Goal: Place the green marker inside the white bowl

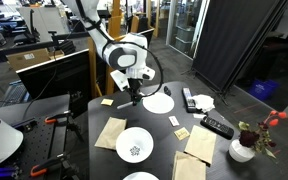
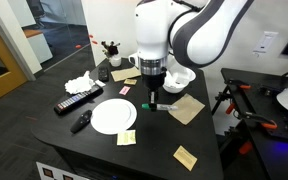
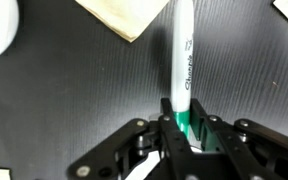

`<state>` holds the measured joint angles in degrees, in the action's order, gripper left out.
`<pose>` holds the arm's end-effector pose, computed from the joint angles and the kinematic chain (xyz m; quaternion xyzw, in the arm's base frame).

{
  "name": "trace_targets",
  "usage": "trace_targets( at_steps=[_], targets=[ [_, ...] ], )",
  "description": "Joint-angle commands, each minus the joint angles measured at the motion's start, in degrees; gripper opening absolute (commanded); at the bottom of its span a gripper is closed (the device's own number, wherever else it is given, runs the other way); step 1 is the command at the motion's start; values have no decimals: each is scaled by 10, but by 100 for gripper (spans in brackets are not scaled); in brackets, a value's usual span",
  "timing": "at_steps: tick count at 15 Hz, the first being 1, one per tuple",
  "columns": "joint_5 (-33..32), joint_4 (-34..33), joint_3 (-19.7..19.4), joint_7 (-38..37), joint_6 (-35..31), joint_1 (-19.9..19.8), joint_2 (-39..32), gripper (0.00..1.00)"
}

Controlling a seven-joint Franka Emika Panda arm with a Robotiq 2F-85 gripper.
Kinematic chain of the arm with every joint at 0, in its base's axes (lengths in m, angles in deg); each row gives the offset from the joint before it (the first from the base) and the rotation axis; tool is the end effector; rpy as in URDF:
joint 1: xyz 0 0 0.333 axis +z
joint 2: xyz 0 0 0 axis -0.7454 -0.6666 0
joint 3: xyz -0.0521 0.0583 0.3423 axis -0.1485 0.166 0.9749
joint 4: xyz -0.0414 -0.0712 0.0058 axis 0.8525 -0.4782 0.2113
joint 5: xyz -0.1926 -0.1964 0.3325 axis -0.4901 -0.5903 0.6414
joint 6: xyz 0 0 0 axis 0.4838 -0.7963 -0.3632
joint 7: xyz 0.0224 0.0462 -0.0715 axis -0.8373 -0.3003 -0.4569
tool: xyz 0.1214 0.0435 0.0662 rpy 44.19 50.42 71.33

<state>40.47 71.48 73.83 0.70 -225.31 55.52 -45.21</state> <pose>0.5673 0.0989 0.0769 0.9971 0.0659 -0.0380 0.0082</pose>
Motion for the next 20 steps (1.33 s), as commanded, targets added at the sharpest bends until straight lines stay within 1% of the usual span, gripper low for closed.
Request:
trace_targets(
  at_steps=[1,7,12,14,15,16,20],
  targets=[
    [12,38,-14,-31,48,1,79,6],
    [26,85,-24,-88,110,-5,170,6],
    [19,133,-25,-119,129,-12,246,6],
    [16,149,-22,-121,125,-15,273,6],
    [27,156,-16,-104,120,-18,283,6],
    [16,127,-17,-109,114,-18,241,22],
    [16,144,-14,-109,114,-19,267,22]
  ],
)
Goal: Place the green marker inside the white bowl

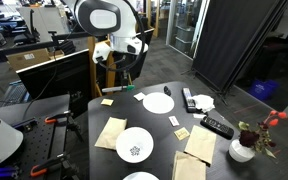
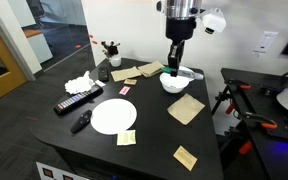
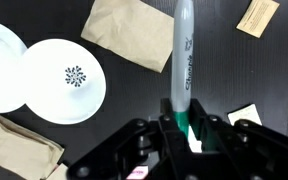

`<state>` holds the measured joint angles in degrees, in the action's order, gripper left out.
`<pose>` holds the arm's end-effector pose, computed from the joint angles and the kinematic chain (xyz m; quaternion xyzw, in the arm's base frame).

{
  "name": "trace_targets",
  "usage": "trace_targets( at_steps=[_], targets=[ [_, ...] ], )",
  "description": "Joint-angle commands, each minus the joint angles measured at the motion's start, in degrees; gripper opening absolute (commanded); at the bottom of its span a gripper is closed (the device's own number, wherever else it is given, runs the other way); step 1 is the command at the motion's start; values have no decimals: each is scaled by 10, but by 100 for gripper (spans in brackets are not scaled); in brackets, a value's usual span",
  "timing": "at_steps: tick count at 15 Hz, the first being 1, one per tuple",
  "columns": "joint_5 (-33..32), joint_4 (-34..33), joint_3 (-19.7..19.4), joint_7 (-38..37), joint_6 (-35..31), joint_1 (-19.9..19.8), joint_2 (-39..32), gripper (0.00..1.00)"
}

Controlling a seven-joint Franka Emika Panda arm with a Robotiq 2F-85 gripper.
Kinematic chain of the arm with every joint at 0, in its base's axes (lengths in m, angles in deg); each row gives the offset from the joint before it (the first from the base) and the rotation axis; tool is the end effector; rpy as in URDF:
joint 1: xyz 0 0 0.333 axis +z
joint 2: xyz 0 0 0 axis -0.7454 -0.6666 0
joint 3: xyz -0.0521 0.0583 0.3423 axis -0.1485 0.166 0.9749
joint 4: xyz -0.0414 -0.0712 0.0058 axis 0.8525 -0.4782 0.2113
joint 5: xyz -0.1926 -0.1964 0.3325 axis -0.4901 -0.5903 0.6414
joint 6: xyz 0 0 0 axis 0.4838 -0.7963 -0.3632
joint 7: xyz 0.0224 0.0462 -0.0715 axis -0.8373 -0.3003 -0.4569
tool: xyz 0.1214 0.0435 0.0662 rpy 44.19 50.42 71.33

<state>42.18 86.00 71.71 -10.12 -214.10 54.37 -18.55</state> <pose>0.5043 0.0554 0.2255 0.9970 -0.0696 -0.0285 0.0165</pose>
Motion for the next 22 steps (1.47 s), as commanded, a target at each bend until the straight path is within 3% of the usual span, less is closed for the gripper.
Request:
trace_targets(
  at_steps=[1,2,3,14,22],
  targets=[
    [-1,0,7,0,1,-8,0,22],
    [-1,0,7,0,1,-8,0,22],
    [-30,-10,1,-56,6,-3,-10,6],
    [-270,-6,-10,-546,38,16,5,6],
    [-389,3,-12,-772,38,7,6,6]
  ],
)
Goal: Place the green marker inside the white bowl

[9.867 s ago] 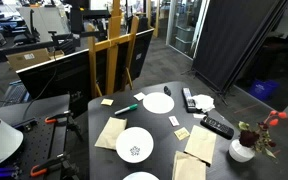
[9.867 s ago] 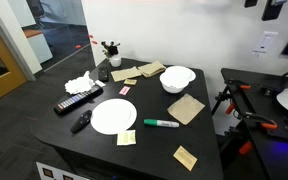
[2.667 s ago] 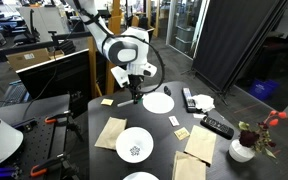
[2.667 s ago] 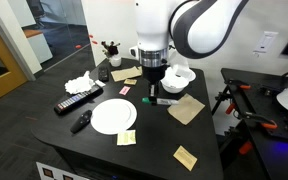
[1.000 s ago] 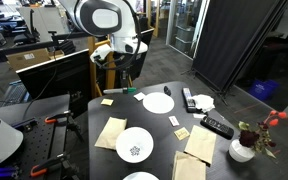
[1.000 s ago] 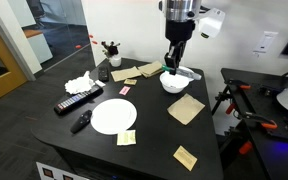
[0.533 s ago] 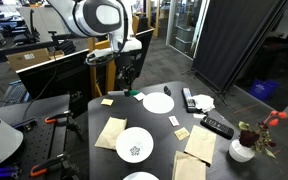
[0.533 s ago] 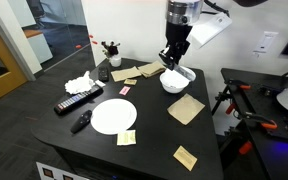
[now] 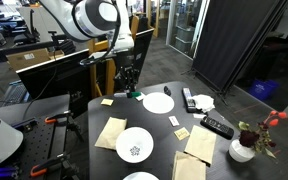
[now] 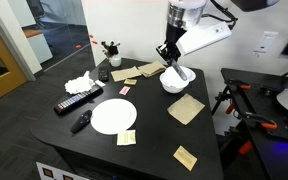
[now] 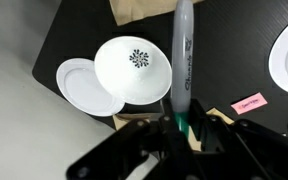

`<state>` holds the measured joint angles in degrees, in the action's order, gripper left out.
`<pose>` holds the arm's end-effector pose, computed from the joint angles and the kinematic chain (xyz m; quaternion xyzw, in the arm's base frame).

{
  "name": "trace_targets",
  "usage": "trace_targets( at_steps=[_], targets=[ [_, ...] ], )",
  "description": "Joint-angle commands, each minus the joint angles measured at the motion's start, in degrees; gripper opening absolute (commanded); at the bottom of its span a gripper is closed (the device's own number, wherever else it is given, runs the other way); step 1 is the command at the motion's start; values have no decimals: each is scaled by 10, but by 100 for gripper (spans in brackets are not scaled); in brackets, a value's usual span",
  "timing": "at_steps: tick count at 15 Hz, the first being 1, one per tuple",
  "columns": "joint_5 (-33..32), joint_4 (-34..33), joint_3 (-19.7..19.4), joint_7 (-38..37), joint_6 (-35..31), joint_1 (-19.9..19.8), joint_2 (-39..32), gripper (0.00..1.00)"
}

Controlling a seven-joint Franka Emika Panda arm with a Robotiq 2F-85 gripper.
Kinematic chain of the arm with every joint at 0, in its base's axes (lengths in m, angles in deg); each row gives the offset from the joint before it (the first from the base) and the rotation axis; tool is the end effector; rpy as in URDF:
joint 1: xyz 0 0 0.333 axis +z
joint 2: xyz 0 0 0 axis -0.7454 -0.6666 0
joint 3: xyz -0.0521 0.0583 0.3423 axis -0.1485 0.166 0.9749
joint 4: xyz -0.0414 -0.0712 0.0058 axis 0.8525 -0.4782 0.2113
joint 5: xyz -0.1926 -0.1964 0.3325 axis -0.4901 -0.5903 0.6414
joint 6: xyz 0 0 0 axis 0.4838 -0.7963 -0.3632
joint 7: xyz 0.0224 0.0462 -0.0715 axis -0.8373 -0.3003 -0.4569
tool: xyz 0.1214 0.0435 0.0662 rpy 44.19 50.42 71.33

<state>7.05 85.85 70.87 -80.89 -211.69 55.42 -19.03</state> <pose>0.5047 0.0402 0.2225 0.8856 -0.4173 0.1073 0.1733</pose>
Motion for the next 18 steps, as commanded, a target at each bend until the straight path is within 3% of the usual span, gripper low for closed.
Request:
trace_targets(
  at_steps=[1,12,18],
  targets=[
    [-57,6,-6,-90,12,-6,11,6],
    [-228,11,-24,-318,35,-42,-3,6],
    [-266,3,-21,-428,78,-48,-49,6]
  ],
)
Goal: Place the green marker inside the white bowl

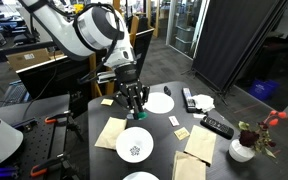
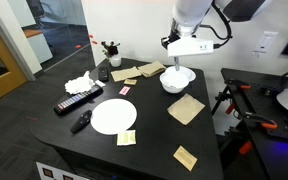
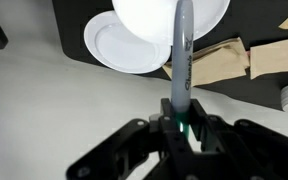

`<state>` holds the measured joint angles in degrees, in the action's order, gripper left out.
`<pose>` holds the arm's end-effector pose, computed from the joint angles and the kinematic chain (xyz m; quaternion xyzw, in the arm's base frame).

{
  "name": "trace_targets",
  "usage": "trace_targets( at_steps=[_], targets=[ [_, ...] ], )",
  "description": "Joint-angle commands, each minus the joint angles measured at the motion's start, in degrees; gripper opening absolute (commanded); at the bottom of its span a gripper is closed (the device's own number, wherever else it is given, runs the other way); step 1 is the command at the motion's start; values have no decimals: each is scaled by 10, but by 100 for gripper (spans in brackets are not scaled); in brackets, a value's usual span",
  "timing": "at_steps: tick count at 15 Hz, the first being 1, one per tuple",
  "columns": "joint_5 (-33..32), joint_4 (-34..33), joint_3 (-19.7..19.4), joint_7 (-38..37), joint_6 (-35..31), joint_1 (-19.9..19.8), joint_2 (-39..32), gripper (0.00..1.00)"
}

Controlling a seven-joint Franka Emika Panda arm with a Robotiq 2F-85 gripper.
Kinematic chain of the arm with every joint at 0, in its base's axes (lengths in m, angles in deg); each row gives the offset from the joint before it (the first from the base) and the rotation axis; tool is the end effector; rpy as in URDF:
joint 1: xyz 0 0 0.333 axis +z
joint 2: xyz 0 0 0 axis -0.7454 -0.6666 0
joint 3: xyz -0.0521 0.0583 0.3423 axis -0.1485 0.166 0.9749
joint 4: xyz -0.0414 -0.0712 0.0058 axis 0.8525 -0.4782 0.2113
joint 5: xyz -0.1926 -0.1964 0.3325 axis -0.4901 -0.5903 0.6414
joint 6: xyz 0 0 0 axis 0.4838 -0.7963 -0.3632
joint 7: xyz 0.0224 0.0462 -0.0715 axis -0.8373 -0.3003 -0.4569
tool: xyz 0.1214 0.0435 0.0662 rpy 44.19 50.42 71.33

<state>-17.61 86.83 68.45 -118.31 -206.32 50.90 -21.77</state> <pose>0.4919 -0.0435 0.1967 0.7489 -0.5651 0.2326 0.2563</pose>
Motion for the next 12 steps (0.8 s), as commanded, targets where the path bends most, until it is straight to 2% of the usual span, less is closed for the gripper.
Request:
trace_targets(
  at_steps=[1,6,12],
  targets=[
    [-22,-9,2,-73,30,-2,-31,6],
    [-15,-25,1,-126,52,-3,-76,6],
    [-10,-56,2,-139,76,-1,-116,6]
  ],
)
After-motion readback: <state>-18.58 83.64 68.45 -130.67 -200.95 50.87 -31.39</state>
